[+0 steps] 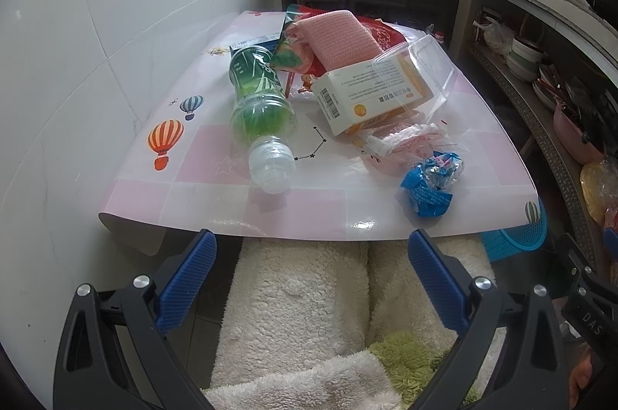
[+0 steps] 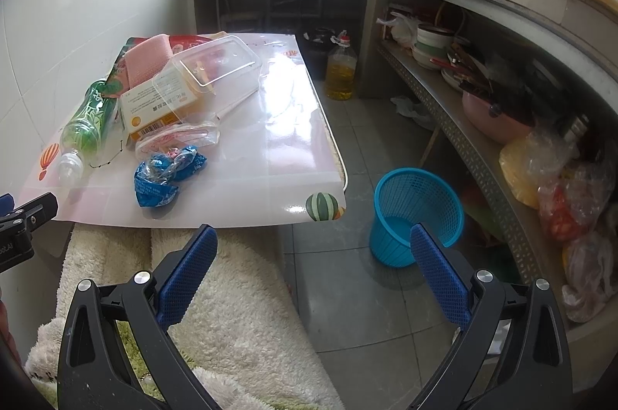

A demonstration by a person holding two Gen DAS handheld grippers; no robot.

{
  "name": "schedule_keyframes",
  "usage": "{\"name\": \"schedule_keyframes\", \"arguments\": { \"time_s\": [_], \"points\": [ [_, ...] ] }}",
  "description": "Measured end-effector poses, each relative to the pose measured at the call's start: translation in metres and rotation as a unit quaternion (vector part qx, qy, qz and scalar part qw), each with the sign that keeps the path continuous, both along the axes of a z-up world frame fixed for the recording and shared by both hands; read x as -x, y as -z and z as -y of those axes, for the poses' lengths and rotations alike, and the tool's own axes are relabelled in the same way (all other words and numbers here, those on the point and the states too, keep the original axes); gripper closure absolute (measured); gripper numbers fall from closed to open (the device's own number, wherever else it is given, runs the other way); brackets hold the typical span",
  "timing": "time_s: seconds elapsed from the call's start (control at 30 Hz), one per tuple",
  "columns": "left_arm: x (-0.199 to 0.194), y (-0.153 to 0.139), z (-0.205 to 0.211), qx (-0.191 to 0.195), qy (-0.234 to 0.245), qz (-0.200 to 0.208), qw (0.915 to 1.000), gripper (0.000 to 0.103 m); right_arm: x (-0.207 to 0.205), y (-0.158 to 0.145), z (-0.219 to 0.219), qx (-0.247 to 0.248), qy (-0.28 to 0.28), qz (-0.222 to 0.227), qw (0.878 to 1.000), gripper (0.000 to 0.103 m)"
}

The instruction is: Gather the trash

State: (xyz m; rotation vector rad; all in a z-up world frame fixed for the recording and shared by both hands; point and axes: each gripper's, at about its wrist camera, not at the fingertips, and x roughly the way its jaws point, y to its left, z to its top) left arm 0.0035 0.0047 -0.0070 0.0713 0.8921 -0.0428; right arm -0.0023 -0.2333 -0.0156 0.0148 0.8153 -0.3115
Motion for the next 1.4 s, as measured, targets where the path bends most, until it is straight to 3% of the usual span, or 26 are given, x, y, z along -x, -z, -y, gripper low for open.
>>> {"name": "schedule_keyframes", "arguments": {
  "time_s": [1.4],
  "points": [
    [-0.013, 0.010, 0.006, -0.020, -0.010, -0.022, 0.9995, 0.006, -0.014, 0.011, 0.005, -0.026, -0.008, -0.006, 1.000, 0.008]
  ]
}}
